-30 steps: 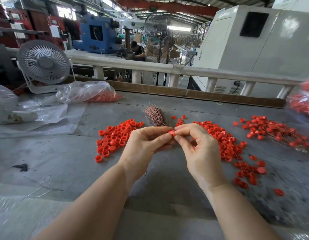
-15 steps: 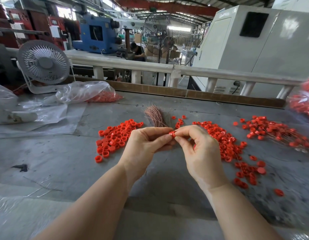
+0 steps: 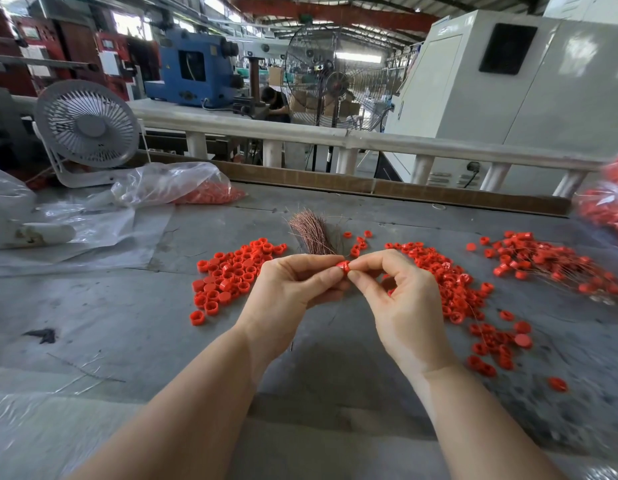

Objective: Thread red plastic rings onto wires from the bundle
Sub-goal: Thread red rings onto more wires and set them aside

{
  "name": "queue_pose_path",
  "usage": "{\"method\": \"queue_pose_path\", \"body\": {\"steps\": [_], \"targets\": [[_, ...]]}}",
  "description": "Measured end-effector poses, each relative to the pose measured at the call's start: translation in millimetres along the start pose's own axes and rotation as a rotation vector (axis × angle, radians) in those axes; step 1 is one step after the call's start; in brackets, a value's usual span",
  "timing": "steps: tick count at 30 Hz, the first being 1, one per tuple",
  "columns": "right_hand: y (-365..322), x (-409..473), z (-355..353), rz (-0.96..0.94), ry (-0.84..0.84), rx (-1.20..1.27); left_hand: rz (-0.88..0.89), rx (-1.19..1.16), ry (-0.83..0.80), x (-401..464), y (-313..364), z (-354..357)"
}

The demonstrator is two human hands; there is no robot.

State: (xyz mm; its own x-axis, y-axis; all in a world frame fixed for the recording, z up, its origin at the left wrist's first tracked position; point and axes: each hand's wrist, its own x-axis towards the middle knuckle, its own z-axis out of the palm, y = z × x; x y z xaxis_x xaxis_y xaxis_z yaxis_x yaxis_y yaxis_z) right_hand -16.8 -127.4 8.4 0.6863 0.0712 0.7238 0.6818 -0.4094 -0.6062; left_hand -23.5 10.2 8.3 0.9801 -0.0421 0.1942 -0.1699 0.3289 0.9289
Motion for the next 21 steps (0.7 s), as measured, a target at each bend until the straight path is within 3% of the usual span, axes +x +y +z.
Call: {"method": "queue_pose_path", "body": {"steps": [21], "targets": [[-0.8,-0.2,-1.0,-0.013,-0.002,-0.004,-0.099,-0.110,-0.021,-1.8,2.8,2.4]]}}
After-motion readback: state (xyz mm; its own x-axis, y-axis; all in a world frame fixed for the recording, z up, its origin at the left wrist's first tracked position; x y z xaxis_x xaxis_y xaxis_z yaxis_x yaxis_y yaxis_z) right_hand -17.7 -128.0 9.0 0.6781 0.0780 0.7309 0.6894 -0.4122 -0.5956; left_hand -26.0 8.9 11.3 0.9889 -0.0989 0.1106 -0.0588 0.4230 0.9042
